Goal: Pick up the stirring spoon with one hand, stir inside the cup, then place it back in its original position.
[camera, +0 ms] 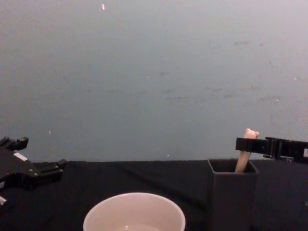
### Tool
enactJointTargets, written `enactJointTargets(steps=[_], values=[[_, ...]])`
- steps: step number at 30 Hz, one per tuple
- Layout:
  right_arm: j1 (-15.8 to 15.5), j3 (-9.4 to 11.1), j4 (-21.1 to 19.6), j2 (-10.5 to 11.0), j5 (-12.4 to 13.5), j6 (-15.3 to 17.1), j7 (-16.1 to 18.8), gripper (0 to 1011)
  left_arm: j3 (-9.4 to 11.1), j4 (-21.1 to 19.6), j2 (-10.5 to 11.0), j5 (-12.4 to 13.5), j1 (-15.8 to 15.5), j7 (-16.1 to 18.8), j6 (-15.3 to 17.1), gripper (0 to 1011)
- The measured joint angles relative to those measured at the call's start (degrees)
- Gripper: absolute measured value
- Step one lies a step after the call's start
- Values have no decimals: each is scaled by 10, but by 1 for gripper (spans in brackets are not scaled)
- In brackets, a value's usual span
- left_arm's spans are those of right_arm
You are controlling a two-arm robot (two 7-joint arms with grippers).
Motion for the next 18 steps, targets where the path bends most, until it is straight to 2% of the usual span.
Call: enactJointTargets(steps=[7, 18], values=[[0, 0, 0, 0, 0, 0, 0, 218, 0, 0, 0, 0, 0, 0, 0, 1001], [0, 0, 0, 0, 0, -1, 1, 557, 0, 0, 0, 0, 0, 0, 0, 1001]])
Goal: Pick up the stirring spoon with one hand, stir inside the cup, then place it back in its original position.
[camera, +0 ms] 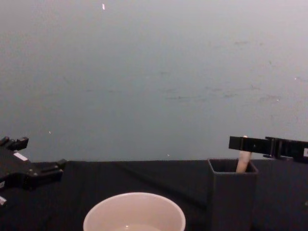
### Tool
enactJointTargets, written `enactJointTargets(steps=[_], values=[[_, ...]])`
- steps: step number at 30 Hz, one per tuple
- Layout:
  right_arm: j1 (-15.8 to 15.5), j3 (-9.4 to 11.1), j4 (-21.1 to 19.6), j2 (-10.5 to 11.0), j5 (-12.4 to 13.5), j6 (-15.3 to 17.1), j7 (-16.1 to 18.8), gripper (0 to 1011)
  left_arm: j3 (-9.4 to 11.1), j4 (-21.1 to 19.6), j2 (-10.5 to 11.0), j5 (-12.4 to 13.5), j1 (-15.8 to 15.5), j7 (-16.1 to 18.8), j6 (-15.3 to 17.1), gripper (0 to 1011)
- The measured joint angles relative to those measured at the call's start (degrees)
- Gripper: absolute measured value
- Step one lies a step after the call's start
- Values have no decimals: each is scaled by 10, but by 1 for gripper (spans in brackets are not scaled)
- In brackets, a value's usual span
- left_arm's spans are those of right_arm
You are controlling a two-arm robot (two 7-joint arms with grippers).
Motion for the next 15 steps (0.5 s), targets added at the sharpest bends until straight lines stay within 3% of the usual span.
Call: enactJointTargets(steps=[12, 15], values=[[0, 0, 0, 0, 0, 0, 0, 930, 0, 0, 0, 0, 0, 0, 0, 1001], [0, 0, 0, 0, 0, 0, 0, 978, 0, 0, 0, 0, 0, 0, 0, 1001]])
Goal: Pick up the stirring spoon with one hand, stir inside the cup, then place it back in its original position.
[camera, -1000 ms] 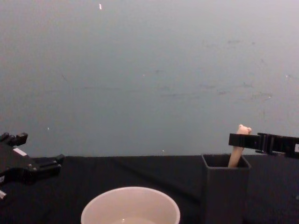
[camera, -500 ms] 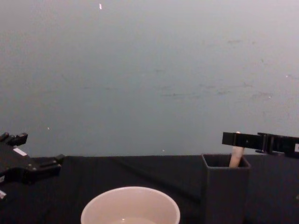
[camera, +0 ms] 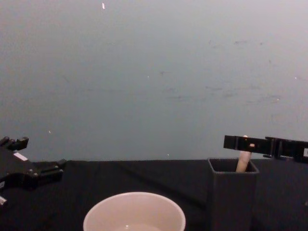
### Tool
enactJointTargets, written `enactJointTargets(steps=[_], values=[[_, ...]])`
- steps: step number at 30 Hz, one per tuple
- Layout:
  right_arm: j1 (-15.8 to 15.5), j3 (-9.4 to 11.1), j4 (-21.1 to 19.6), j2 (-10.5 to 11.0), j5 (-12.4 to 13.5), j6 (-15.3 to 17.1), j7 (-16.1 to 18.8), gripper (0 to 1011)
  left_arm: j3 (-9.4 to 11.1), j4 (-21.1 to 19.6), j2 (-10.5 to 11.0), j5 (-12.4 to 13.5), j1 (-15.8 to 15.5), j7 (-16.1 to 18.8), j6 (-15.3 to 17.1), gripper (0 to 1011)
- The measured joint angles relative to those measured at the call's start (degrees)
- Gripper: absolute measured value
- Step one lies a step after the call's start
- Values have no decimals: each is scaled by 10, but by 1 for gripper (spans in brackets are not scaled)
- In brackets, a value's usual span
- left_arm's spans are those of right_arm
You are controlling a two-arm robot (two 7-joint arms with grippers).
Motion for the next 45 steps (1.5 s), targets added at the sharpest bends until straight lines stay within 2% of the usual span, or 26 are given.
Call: enactJointTargets(steps=[1, 6, 9, 13, 15, 16, 18, 19, 21, 22, 23, 29, 32, 39, 45], values=[[0, 0, 0, 0, 0, 0, 0, 1003, 0, 0, 0, 0, 0, 0, 0, 1001], [-1, 0, -3, 0, -9, -17, 0, 1000, 0, 0, 0, 0, 0, 0, 0, 1001], [-2, 7, -8, -5, -19, -40, -3, 1000, 0, 0, 0, 0, 0, 0, 0, 1001], [-6, 25, -14, -18, -39, -83, -24, 1000, 0, 0, 0, 0, 0, 0, 0, 1001], [-8, 36, -17, -27, -59, -110, -46, 1000, 0, 0, 0, 0, 0, 0, 0, 1001], [-10, 40, -18, -34, -78, -128, -64, 1000, 0, 0, 0, 0, 0, 0, 0, 1002], [-12, 44, -18, -39, -99, -144, -85, 1000, 0, 0, 0, 0, 0, 0, 0, 1001], [-14, 46, -15, -45, -123, -158, -108, 1000, 0, 0, 0, 0, 0, 0, 0, 1002], [-16, 46, -9, -49, -143, -166, -126, 1000, 0, 0, 0, 0, 0, 0, 0, 1001], [-18, 46, -1, -52, -161, -170, -142, 1000, 0, 0, 0, 0, 0, 0, 0, 1001], [-18, 46, -1, -52, -161, -170, -142, 1000, 0, 0, 0, 0, 0, 0, 0, 1001], [-38, 31, 39, -61, -235, -175, -193, 1000, 0, 0, 0, 0, 0, 0, 0, 1001], [-47, 25, 53, -64, -255, -176, -201, 1000, 0, 0, 0, 0, 0, 0, 0, 1001], [-52, 17, 84, -74, -283, -177, -205, 1000, 0, 0, 0, 0, 0, 0, 0, 1001], [-49, 19, 96, -80, -286, -173, -203, 1000, 0, 0, 0, 0, 0, 0, 0, 1002]])
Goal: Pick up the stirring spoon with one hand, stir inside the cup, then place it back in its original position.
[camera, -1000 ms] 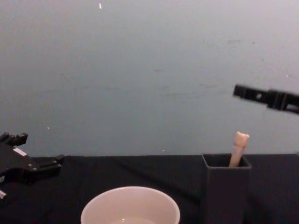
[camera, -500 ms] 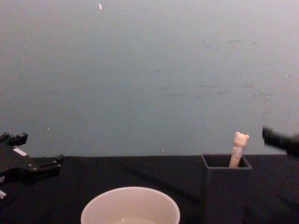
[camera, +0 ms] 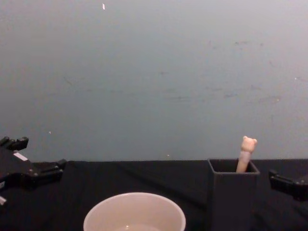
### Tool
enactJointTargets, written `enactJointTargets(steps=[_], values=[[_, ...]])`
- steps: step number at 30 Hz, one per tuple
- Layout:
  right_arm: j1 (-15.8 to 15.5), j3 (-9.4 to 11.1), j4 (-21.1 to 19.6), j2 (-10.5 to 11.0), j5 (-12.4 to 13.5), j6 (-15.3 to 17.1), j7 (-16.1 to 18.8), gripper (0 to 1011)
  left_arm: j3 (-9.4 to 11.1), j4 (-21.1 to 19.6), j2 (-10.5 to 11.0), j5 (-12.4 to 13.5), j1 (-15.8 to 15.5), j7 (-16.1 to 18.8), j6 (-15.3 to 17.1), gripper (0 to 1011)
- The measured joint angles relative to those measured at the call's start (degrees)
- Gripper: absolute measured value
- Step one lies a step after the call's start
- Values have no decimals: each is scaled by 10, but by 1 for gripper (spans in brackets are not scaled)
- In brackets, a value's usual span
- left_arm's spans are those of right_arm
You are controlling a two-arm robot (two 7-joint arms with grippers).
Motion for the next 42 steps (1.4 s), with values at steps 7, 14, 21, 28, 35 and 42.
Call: enactJointTargets(steps=[7, 14, 21, 28, 35, 42], values=[[-1, -1, -2, 1, -1, 0, 0, 1000, 0, 0, 0, 0, 0, 0, 0, 1001], [-1, -1, -3, 2, -1, -1, -1, 1000, 0, 0, 0, 0, 0, 0, 0, 1001], [-2, -1, -4, 2, -2, -1, -1, 1000, 0, 0, 0, 0, 0, 0, 0, 1001], [-2, -2, -4, 3, -2, -1, -1, 1000, 0, 0, 0, 0, 0, 0, 0, 1002], [-2, -2, -5, 3, -2, -2, -2, 1000, 0, 0, 0, 0, 0, 0, 0, 1001], [-2, -2, -5, 3, -2, -2, -2, 1000, 0, 0, 0, 0, 0, 0, 0, 1001]])
